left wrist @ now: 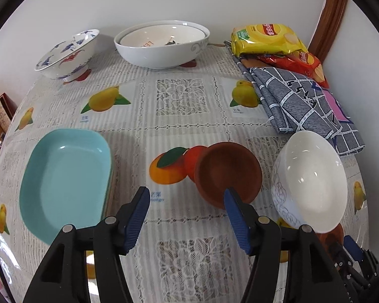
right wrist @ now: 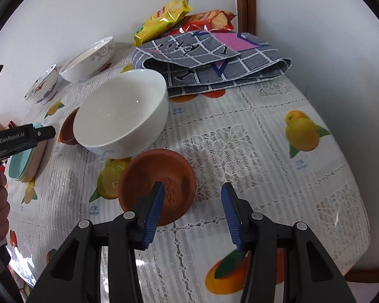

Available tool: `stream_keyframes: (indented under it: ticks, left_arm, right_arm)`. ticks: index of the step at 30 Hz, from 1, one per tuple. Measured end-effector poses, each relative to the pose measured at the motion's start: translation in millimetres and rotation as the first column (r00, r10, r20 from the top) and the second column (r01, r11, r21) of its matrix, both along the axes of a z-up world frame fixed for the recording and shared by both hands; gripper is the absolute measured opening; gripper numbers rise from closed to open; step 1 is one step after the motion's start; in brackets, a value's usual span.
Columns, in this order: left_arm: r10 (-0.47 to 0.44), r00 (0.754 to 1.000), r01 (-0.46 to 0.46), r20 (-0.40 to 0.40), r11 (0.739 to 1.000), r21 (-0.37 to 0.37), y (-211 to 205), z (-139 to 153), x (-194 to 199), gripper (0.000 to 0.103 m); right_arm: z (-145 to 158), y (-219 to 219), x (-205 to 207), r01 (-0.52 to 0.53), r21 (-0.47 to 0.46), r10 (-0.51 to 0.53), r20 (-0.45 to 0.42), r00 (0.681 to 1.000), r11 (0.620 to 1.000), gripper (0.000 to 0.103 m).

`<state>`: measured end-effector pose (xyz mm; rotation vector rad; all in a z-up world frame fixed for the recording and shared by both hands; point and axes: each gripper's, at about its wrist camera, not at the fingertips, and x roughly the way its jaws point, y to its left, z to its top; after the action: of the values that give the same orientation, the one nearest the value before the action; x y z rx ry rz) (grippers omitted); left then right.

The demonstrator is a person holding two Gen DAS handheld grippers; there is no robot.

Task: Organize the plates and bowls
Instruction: 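Pinch the terracotta saucer rim with the right gripper and lift it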

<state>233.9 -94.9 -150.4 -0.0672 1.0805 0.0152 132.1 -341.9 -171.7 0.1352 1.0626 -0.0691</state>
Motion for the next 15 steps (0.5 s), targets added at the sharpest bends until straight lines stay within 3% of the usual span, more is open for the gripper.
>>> stream_keyframes:
  ticks: [3, 7, 15]
  left_arm:
    - [0.006, 1.0, -0.006, -0.017, 1.0, 0.007, -3, -8, 10, 0.059]
    - [0.005, 1.0, -0.005, -0.018, 1.0, 0.028, -6, -16, 18, 0.058]
    - [-0.011, 0.999, 0.012, -0.048, 1.0, 0.019, -9, -34, 33, 0.042]
  right_arm:
    - [-7, 0, 6, 0.001, 0.022, 0.0, -0.015, 1.0, 1.0, 0.046]
    - [-14, 0, 10, -0.004, 0.042, 0.005, -0.028, 1.0, 0.999, 0.031]
    - [-19, -2, 19, -0.021, 0.042, 0.022, -0.018, 1.0, 0.999, 0.016]
